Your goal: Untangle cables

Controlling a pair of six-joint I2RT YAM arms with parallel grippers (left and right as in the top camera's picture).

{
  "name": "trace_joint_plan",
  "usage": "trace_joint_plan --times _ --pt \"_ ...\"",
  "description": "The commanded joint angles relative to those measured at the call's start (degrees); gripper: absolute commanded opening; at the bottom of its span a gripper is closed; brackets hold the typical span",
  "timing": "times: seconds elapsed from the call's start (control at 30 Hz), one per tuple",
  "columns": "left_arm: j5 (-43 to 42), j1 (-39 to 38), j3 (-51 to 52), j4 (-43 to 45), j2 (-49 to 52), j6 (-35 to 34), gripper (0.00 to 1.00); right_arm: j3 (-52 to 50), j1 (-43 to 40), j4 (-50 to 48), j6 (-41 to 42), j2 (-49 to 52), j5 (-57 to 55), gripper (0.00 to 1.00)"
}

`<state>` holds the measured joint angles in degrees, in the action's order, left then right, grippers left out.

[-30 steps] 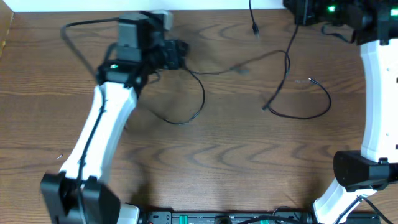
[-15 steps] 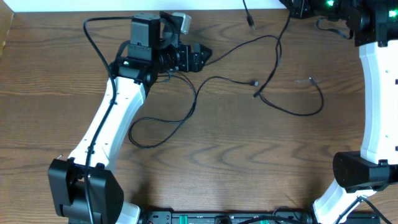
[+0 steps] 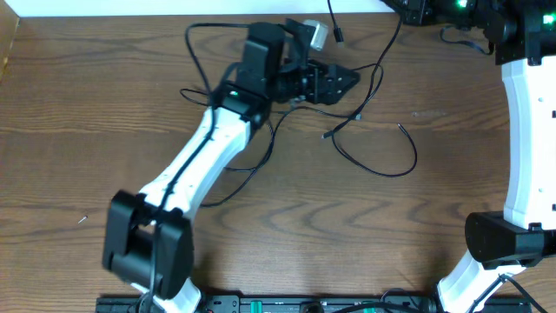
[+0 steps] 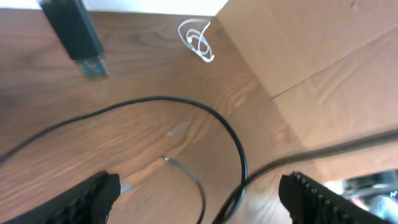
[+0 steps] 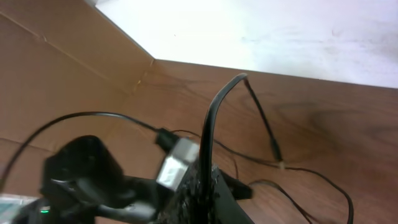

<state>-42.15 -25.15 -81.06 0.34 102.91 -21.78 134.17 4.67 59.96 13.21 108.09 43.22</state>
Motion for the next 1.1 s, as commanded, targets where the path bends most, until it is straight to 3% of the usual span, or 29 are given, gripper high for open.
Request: trace_joint_plan --times 0.0,0.23,0.3,0.43,0.67,0.8,0.87,0.97,1.07 --pt "-0.9 -1.18 -0.48 5.99 4.0 -11.23 0.87 0.68 -0.15 0.35 0.44 -1.16 1.31 0.01" --pt "-0.94 -2.49 -0.48 22.67 11.06 -25.07 0.87 0.68 0.79 1.62 -0.66 -1.16 0.57 0.01" --pt "-1.2 -3.23 -0.48 24.04 12.66 -26.36 0.87 0.68 0.94 1.81 -0.85 -1.16 0.24 0.01" --pt "-2.6 -5.27 -0.48 24.44 14.23 -25.22 0.87 0.68 1.09 2.01 -1.07 -1.16 -0.33 0.01" --pt "-3.87 -8.94 -0.48 23.08 14.27 -16.22 0.87 0.68 1.11 3.08 -1.33 -1.16 -1.31 0.01" --pt "-3.52 -8.68 -0.48 22.95 14.32 -16.15 0.84 0.68 1.11 3.37 -1.51 -1.16 -1.31 0.01" --pt "-3.52 -8.37 -0.48 22.93 14.32 -16.15 0.78 0.68 1.11 3.52 -1.51 -1.16 -1.31 0.01" --pt "-3.54 -8.31 -0.48 22.43 14.32 -16.13 0.51 0.68 1.11 3.5 -1.57 -1.16 -1.31 0.01" --pt "-3.5 -8.28 -0.48 20.61 14.32 -15.19 0.35 0.68 1.01 3.52 -2.14 -1.16 -1.31 0.01"
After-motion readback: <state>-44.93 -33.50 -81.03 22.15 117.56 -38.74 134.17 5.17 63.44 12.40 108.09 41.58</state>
